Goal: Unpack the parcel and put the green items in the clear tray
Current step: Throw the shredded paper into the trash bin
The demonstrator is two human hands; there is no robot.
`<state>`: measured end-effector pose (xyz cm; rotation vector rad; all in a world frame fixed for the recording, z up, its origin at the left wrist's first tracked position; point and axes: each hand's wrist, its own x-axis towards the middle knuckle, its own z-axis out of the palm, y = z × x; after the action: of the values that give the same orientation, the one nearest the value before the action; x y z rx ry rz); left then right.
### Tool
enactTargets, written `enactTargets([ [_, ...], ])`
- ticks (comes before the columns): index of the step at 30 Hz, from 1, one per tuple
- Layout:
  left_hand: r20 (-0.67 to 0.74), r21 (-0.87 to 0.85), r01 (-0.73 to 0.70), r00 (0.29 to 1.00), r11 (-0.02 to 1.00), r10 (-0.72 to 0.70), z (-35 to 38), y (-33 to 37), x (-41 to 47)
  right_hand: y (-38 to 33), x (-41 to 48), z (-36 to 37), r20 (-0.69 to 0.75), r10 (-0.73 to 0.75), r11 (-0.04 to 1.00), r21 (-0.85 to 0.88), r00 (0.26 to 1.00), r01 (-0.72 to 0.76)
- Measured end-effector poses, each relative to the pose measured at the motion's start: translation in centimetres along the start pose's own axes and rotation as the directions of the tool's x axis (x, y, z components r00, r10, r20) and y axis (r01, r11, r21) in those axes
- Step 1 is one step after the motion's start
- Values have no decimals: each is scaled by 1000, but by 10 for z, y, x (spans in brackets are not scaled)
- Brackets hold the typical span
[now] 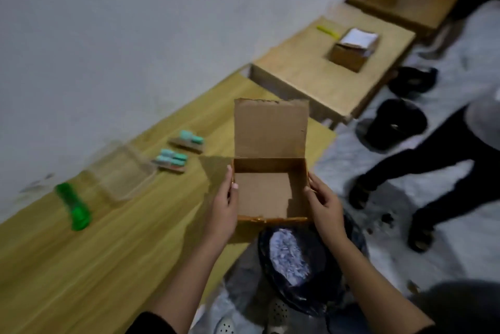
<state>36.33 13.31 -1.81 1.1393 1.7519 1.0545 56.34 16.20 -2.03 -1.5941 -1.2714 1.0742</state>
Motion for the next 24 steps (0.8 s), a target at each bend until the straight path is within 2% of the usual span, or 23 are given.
enactTargets([
  [3, 192, 79, -52, 981, 996, 36, 63, 8, 4, 36, -8, -57, -158, 117, 993, -9, 980, -120],
  [5, 348, 83, -50, 937, 995, 18, 103, 10, 0, 61, -18, -92, -250, 191, 980, -4, 949, -199],
  [9, 512, 153, -13, 856, 988, -68, 155, -9, -9, 101, -36, -126, -309, 345, 931, -6, 886, -365],
  [16, 599, 362, 11, 763, 932, -241, 198, -50, -1, 138, -38, -135, -266, 528, 809, -129, 806, -573],
  [19, 594, 449, -69, 768, 891, -240, 203, -56, 3, 143, -33, -135, -218, 602, 747, -189, 768, -638],
  [24, 586, 515, -193, 791, 835, -179, 203, -49, 2, 135, -27, -131, -151, 598, 733, -294, 787, -614],
])
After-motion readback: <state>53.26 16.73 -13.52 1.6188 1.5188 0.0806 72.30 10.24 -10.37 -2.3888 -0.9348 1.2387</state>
